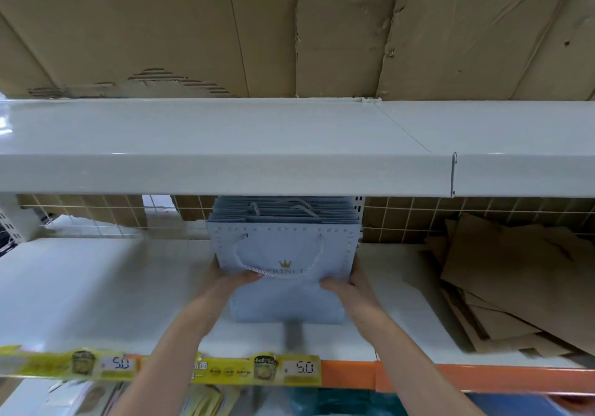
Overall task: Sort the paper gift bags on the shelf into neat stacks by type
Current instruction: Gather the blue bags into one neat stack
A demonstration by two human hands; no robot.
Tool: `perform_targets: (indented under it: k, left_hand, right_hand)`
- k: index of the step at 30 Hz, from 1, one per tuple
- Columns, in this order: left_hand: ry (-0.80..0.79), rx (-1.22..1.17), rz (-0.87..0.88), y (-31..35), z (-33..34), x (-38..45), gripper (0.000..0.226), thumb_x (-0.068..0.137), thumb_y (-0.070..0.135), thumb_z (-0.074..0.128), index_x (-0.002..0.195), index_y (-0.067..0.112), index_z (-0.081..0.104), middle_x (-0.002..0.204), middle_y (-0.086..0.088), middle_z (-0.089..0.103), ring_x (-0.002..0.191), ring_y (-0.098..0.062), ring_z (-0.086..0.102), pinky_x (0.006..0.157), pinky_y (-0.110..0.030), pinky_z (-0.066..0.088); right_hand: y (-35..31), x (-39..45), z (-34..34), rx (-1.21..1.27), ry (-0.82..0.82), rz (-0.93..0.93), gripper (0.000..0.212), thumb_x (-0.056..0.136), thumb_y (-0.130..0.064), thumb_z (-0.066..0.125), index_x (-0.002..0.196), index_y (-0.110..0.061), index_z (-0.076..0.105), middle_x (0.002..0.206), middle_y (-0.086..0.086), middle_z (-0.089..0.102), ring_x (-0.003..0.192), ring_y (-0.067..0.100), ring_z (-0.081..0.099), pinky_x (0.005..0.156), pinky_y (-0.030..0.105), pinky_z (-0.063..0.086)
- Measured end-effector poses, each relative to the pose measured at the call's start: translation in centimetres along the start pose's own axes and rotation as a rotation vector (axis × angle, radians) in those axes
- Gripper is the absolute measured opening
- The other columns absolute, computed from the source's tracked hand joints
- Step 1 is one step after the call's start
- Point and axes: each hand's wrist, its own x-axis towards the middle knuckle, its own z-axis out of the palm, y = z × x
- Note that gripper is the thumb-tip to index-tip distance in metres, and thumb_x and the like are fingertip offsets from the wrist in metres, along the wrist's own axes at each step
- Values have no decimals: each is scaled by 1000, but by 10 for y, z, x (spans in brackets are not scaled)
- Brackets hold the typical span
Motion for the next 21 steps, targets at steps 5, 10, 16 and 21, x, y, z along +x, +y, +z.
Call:
perform_targets:
  k: [5, 10, 16, 21]
  left_hand:
    - [51, 5, -46, -24, 7, -10, 75, 53, 9, 88, 118, 24, 54, 104, 6, 70, 97, -13, 66, 68, -19, 52]
    - [204, -14, -28, -26, 8, -10, 72, 54, 15, 85, 118, 16, 51, 102, -2, 68, 90, -23, 67, 66, -33, 55]
    - [371, 207, -199, -29, -27, 13, 35, 71, 15, 83, 95, 11, 58, 90, -10, 65, 89, -33, 63, 83, -51, 53]
    - [306, 532, -398, -51, -54, 27, 87, 41, 53, 77, 111, 3, 62, 109, -19, 66, 95, -34, 63, 83, -44, 52]
  right_hand:
    - [30, -1, -6, -162, -99, 138, 63, 81, -26, 74, 134, -33, 41, 119, -13, 62, 107, 5, 59, 84, 21, 51]
    - [33, 5, 2, -184, -96, 145, 63, 83, -30, 72, 136, -27, 38, 123, -7, 61, 110, 12, 60, 94, 32, 51]
    - [26, 8, 40, -322, -102, 237, 49, 89, -40, 62, 130, -20, 42, 121, -4, 56, 114, 16, 56, 84, 22, 45]
    - [42, 2, 60, -531, -172, 283, 42, 81, -28, 62, 122, -27, 53, 117, -8, 59, 115, 15, 51, 96, 35, 49]
